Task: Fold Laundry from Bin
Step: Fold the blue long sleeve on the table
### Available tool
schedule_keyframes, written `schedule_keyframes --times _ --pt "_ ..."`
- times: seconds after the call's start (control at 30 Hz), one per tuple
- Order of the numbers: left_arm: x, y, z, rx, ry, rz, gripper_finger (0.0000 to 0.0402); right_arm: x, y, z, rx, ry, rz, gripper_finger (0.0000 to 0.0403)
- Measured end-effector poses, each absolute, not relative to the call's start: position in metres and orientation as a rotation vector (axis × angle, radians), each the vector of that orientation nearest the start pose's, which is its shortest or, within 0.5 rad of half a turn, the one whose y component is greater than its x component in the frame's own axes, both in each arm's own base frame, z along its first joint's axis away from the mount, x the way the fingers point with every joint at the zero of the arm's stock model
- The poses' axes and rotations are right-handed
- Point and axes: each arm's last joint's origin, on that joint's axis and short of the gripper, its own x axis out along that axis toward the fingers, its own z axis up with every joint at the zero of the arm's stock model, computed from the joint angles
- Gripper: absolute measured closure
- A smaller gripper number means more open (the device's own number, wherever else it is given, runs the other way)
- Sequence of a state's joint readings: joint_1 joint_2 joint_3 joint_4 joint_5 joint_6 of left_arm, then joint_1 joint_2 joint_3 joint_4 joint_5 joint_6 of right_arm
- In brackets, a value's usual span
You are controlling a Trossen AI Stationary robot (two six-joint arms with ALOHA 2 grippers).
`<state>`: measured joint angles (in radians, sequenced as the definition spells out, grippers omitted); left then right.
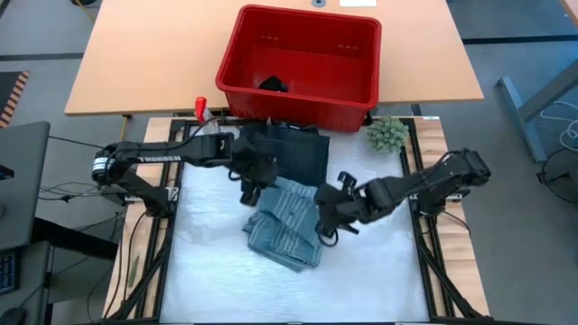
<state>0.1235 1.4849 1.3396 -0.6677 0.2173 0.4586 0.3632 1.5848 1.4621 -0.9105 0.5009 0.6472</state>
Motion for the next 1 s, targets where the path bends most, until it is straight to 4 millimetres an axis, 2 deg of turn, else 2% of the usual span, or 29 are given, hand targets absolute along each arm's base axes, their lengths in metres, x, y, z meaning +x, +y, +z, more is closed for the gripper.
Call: schedule_keyframes --times 0.17,0.3,0.43,0.57,0.67,0.77,0.87,1.0 --pt "0.312 -0.007 0.315 0.339 0.802 -0.406 0.0401 0.311 0.128 0.306 0.205 0.763 -0.317 0.0371" --pt "0.322 -0.028 0.296 0.338 0.875 -0.445 0.0401 0.319 0.143 0.284 0.228 0.813 -0.277 0.0365" --pt "0.331 -0.032 0.263 0.384 0.974 -0.394 0.0401 0.321 0.149 0.276 0.321 0.837 -0.274 0.0310" --pt "0.324 -0.032 0.240 0.400 1.001 -0.360 0.0401 0.321 0.149 0.278 0.469 0.926 -0.163 0.0235" --pt "0.311 -0.037 0.241 0.444 1.000 -0.332 0.0401 0.318 0.157 0.282 0.502 0.945 -0.063 0.0177" --pt "0.299 -0.048 0.244 0.473 0.982 -0.325 0.0401 0.311 0.167 0.289 0.467 0.893 -0.047 0.0138" --pt "0.288 -0.061 0.244 0.516 0.954 -0.308 0.0401 0.312 0.171 0.286 0.479 0.820 -0.082 0.0124" --pt "0.278 -0.079 0.244 0.546 0.900 -0.287 0.0401 0.328 0.163 0.279 0.563 0.677 -0.081 0.0122"
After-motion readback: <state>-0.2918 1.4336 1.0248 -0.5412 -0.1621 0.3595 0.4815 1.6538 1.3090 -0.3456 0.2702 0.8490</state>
